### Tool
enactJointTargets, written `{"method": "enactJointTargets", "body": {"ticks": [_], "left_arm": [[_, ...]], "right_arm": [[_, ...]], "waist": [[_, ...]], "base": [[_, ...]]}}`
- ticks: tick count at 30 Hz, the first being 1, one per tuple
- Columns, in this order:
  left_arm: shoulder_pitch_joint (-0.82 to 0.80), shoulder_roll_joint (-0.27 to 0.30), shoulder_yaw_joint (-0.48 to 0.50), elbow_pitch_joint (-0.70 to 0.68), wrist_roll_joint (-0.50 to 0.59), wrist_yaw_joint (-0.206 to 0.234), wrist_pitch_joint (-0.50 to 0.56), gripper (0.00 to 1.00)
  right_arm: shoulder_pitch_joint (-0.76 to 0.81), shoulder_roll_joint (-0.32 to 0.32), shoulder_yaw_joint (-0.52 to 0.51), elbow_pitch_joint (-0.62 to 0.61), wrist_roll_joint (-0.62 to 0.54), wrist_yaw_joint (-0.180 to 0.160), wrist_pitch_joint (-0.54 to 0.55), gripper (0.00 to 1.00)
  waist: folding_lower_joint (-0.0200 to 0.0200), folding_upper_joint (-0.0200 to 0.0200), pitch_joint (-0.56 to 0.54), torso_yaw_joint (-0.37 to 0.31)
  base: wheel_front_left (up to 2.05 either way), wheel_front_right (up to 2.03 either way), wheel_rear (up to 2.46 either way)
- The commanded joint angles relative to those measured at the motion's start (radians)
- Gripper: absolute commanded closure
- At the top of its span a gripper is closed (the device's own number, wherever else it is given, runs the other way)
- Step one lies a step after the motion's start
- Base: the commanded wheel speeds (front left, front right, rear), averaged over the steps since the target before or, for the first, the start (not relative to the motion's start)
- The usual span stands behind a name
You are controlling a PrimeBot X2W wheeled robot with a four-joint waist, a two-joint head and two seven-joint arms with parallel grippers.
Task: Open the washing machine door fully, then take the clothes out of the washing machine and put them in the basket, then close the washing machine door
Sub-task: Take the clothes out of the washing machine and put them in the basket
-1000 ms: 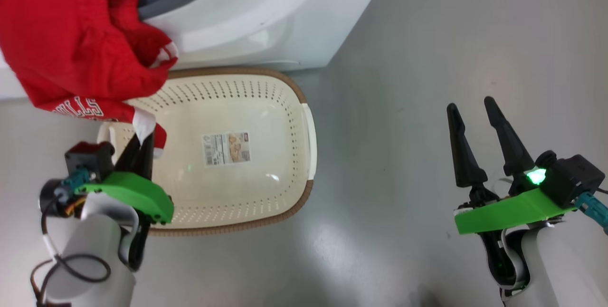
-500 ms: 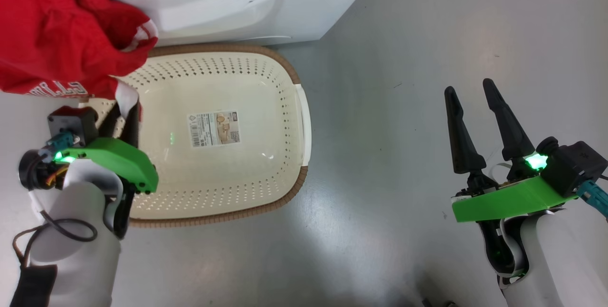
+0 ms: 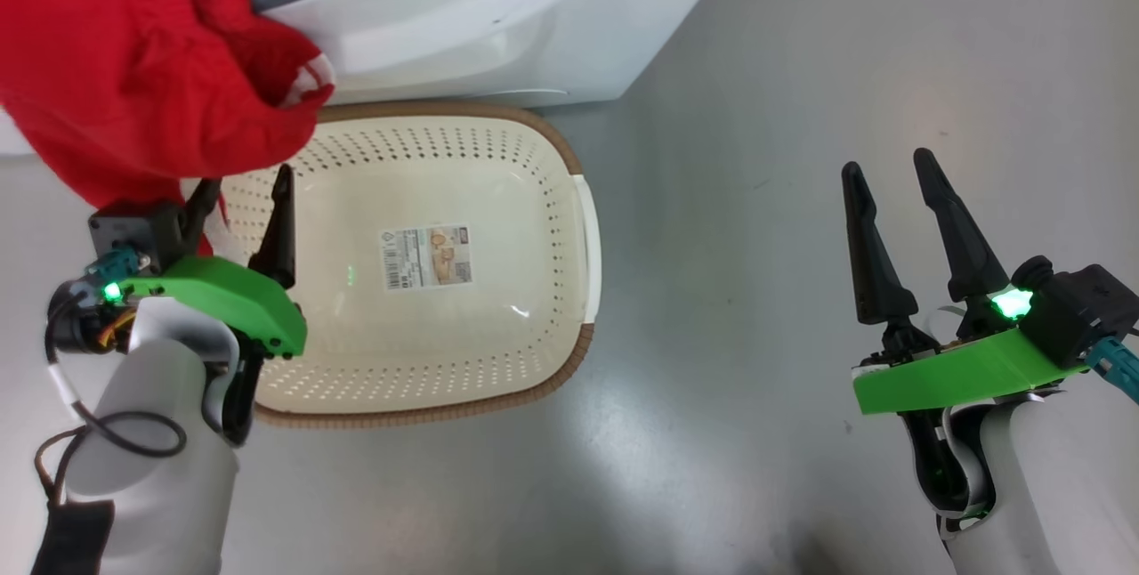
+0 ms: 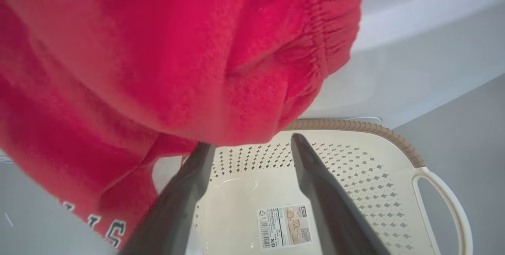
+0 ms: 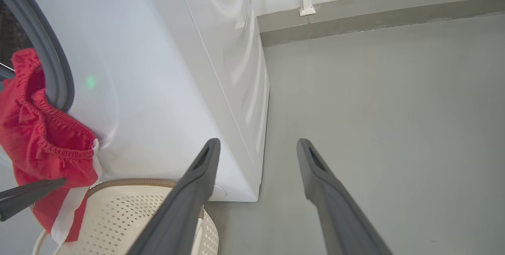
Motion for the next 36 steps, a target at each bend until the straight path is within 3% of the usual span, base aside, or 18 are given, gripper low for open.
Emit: {"method": "enactJointTargets", "body": {"ticks": [1, 19, 36], "left_arm": [[0.044, 0.033, 0.03, -0.035, 0.0, -0.005, -0.005, 0.0], [0.236, -0.002, 0.167, -0.407, 0.063, -0.005, -0.005, 0.0], [0.497, -0.03, 0.266, -0.731, 0.111, -0.005, -0.005, 0.0]], "right_arm": [[0.016, -0.002, 0.017, -0.016, -0.01, 0.003, -0.006, 0.0], [0.044, -0.002, -0.014, -0.002, -0.051, 0.003, -0.006, 0.0], [0.076, -0.002, -0.015, 0.003, -0.062, 0.003, -0.006, 0.0]], "waist": [[0.0, -0.0001, -0.015, 0.015], [0.0, -0.0001, -0.085, 0.084], [0.0, -0.0001, -0.126, 0.098]], "base": [[0.0, 0.0, 0.0], [0.0, 0.0, 0.0], [0.0, 0.0, 0.0]]}}
